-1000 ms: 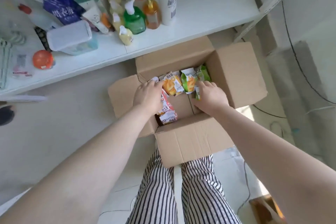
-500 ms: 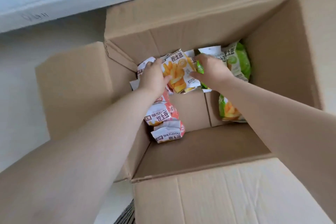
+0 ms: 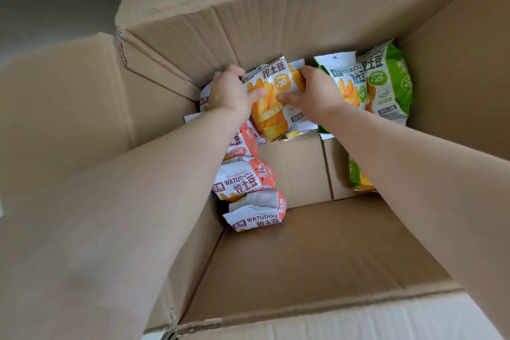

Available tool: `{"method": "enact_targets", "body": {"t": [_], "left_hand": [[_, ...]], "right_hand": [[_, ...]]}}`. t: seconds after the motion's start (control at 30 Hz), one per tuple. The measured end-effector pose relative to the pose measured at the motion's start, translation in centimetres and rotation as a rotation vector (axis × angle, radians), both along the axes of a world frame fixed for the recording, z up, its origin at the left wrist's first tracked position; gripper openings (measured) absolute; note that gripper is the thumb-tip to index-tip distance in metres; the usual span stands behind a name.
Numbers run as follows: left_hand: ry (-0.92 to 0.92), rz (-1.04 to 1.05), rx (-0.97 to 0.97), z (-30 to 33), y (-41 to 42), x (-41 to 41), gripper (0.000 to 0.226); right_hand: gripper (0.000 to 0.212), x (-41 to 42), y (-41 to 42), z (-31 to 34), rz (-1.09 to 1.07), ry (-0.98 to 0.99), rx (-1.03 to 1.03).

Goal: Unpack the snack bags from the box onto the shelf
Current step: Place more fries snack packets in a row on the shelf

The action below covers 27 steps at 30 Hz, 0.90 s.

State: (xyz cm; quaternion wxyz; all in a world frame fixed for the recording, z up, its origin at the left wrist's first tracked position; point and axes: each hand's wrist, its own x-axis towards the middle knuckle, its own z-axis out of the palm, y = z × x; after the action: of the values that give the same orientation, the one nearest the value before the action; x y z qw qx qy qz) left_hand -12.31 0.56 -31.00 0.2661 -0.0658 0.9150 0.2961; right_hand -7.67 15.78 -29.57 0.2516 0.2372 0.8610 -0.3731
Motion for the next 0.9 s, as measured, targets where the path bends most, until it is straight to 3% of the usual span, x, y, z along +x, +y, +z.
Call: {"method": "enact_targets", "body": {"t": [0.13, 0.3, 0.43, 0.57, 0.9], "left_hand": [[0.03, -0.001, 0.076, 1.1, 1.0, 1.1, 0.053], [0.163, -0.139, -0.073, 2.1, 4.0, 2.5, 0.039], [-0.049, 0.099, -0.08, 0.8, 6.2, 2.3, 0.035], [-0.291, 0.21, -0.012, -1.6, 6.5, 1.8, 0.047], [-0.314, 0.165, 0.039, -4.4, 9.1, 2.1, 0.049]], "right_hand": [[0.048, 2.2, 1.2, 2.0, -0.137, 0.018, 0.059], [0.057, 4.8, 2.7, 3.9, -0.385, 0.059, 0.118], [0.059, 6.0, 3.1, 4.8, -0.524, 0.115, 0.144], [0.058, 7.0, 3.9, 5.8, -0.595, 0.144, 0.143], [0.054, 10.0, 7.3, 6.7, -0.705, 0.146, 0.1]]}}
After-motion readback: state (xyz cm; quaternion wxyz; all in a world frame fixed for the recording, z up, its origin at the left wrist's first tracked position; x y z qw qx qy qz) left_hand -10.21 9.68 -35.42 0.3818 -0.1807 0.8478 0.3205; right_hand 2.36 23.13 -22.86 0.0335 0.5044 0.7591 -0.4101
